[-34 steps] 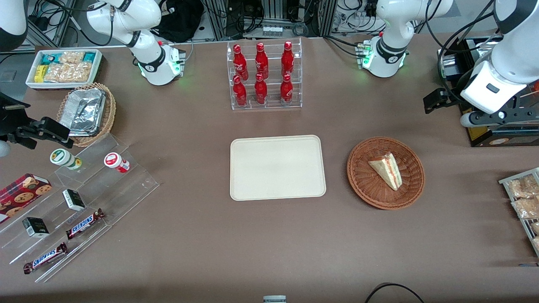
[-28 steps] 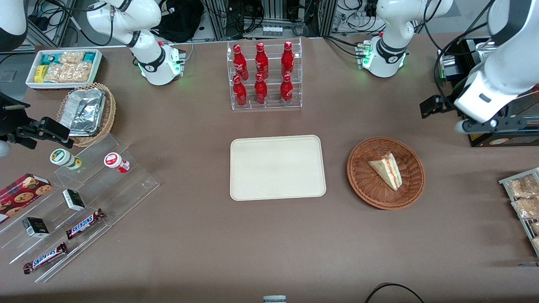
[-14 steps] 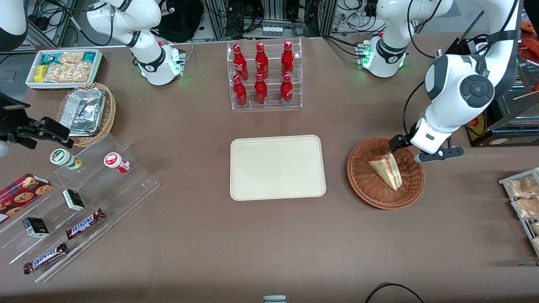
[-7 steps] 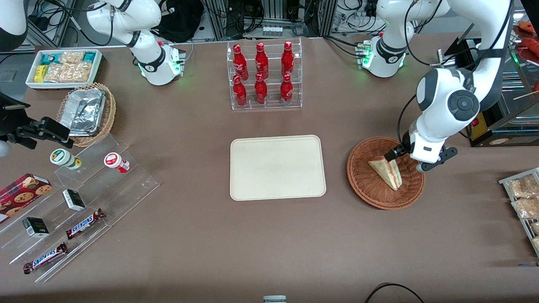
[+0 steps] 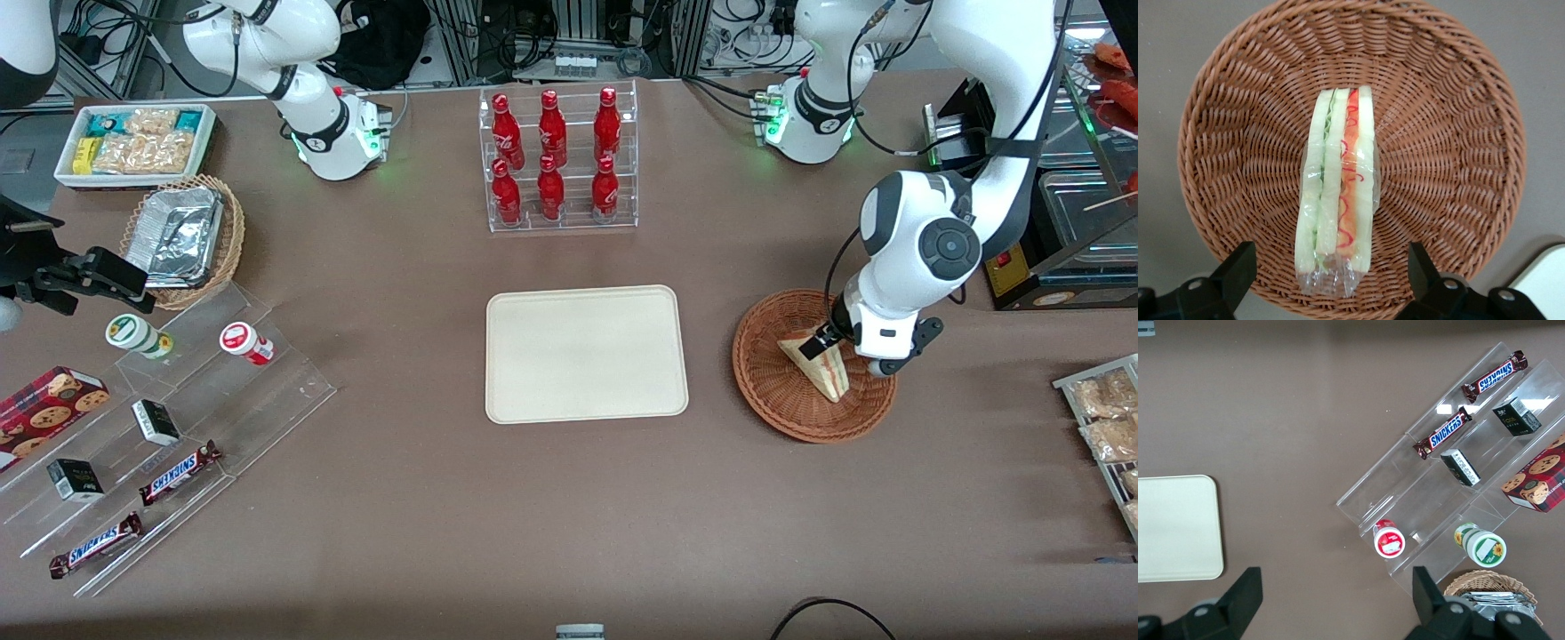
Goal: Place sandwich from basket to tray
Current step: 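Lower the left gripper and close it on the wrapped sandwich, then lift the sandwich and carry it over the cream tray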
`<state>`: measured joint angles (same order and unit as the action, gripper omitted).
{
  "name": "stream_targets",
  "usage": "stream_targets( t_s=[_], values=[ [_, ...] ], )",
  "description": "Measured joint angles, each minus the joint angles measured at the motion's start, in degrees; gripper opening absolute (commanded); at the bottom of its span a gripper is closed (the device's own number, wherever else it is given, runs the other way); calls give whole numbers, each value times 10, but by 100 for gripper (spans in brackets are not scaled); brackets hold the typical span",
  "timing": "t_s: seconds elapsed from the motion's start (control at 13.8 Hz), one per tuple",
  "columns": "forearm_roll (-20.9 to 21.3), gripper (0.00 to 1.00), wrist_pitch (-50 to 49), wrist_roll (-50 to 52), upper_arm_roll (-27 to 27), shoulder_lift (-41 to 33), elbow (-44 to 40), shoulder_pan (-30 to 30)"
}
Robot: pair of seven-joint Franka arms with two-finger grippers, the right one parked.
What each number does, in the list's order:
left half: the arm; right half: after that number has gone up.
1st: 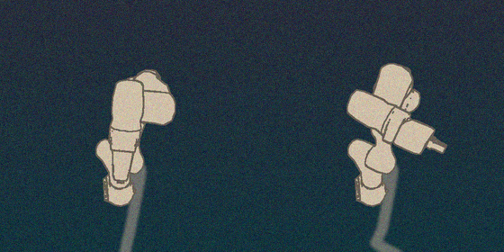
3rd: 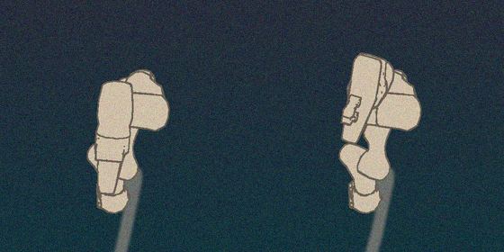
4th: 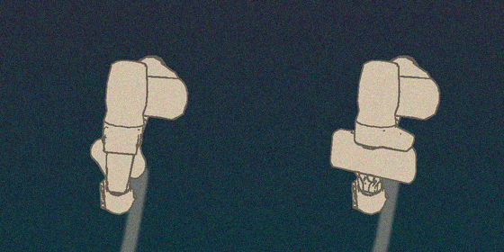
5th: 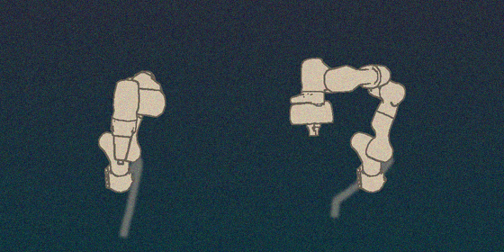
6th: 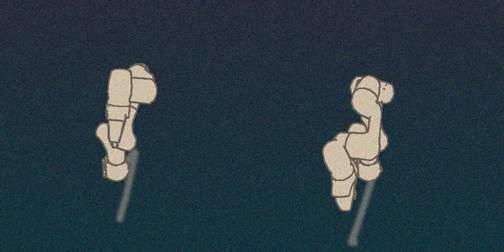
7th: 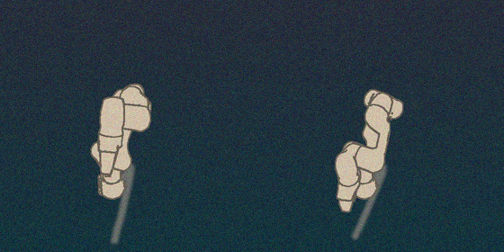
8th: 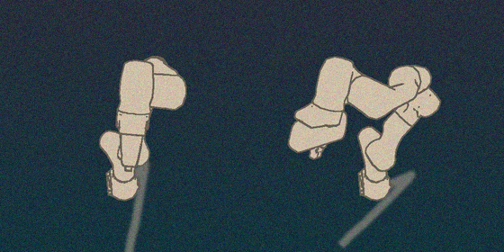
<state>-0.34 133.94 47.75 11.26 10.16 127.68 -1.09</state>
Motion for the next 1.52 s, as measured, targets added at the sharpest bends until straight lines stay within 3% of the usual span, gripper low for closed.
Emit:
stream_targets(
  t_s=[0.29,0.36,0.43,0.51,0.58,0.65,1.09,1.52],
  values=[
    [0,100,31,2,0,24,6,0],
    [0,93,45,2,0,28,11,0],
    [0,71,54,2,0,33,15,0],
    [0,43,61,2,0,36,18,0],
    [0,23,63,2,0,39,19,0],
    [0,15,64,2,0,39,19,0],
    [1,13,39,-17,1,23,11,0],
    [1,12,-182,-93,30,-1,-110,2]
  ],
)
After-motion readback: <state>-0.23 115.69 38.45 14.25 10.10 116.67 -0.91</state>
